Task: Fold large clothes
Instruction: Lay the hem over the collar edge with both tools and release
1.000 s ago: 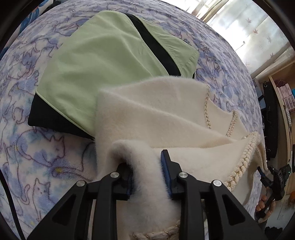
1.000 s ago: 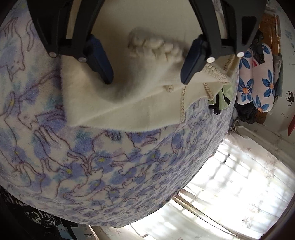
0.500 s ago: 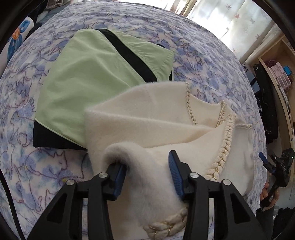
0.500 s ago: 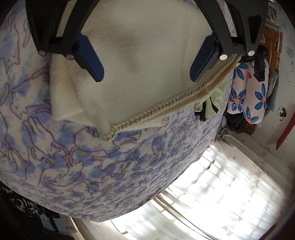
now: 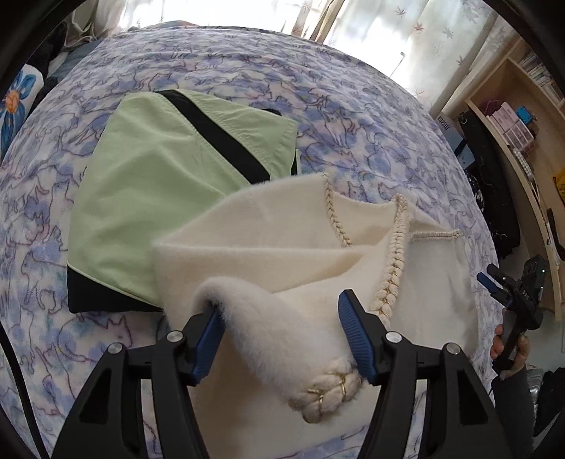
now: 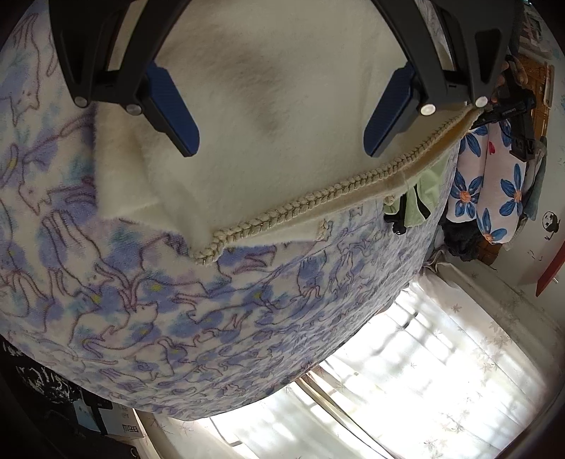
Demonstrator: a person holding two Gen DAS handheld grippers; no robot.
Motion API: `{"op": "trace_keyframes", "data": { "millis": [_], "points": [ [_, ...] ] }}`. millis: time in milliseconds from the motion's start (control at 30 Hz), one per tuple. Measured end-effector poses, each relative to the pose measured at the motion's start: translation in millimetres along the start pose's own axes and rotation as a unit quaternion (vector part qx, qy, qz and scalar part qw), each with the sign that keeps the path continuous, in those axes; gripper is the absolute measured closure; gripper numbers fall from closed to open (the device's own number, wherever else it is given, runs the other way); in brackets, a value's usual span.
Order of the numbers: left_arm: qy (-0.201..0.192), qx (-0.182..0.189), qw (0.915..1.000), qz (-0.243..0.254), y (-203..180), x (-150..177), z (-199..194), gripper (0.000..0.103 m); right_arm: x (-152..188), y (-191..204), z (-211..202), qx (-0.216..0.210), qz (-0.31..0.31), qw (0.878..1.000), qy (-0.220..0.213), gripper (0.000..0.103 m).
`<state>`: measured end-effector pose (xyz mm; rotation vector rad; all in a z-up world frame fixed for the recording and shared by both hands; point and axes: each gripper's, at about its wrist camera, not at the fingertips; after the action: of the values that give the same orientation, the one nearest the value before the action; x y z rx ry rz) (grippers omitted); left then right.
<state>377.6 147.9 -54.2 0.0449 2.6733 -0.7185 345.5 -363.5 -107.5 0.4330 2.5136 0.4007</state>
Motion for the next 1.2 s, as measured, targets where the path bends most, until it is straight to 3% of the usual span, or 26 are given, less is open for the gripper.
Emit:
{"op": "trace_keyframes", "data": {
  "millis": [167, 267, 300, 333, 367, 500, 700, 900, 1033, 1100, 1167, 1200],
  "points": [
    [0.000, -0.002, 1.0000, -0.009, 5, -3, 4, 0.040, -1, -4, 11, 0.018, 0.000, 1.000, -0.001, 0.008],
    [-0.023, 0.024, 0.9994, -0.005, 3, -6, -8, 0.038, -3, -11, 14, 0.016, 0.010, 1.000, -0.002, 0.008],
    [-0.032, 0.017, 0.9993, 0.003, 1, -7, -13, 0.033, -3, -12, 14, 0.017, 0.011, 1.000, -0.003, 0.008],
    [-0.045, 0.005, 0.9989, 0.014, -2, -9, -18, 0.011, -4, -13, 15, 0.020, 0.011, 1.000, -0.004, 0.008],
    [-0.062, -0.013, 0.9977, 0.026, -5, -10, -24, 0.001, -5, -14, 15, 0.024, 0.010, 1.000, -0.005, 0.008],
    [-0.079, -0.045, 0.9946, 0.048, -6, -16, -29, 0.001, -9, -18, 20, 0.034, 0.013, 0.999, -0.009, 0.008],
    [-0.032, -0.129, 0.9868, 0.092, 13, -9, 19, 0.001, -17, -22, 30, 0.072, -0.017, 0.997, -0.015, 0.008],
    [0.006, -0.167, 0.9822, 0.085, 43, -7, 70, 0.020, -23, -27, 44, 0.110, -0.073, 0.991, -0.015, 0.008],
    [-0.022, -0.164, 0.9823, 0.088, 46, -6, 77, 0.023, -26, -27, 58, 0.127, -0.104, 0.986, -0.004, 0.010],
    [-0.030, -0.157, 0.9825, 0.096, 45, -5, 77, 0.034, -28, -26, 66, 0.133, -0.113, 0.985, -0.003, 0.015],
    [-0.028, -0.151, 0.9829, 0.101, 39, -4, 79, 0.063, -32, -27, 73, 0.125, -0.110, 0.986, -0.003, 0.035],
    [-0.028, -0.162, 0.9806, 0.106, 36, -3, 80, 0.072, -34, -28, 76, 0.116, -0.103, 0.988, 0.001, 0.042]
  ]
}}
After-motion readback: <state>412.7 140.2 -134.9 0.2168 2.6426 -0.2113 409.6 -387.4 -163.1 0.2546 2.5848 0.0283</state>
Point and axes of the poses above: each gripper's, at about its wrist camera, not at the fingertips, and z roughly the way its jaws point, y to its left, x to its underside, and after that the axes turned 12 degrees about x, right-handed
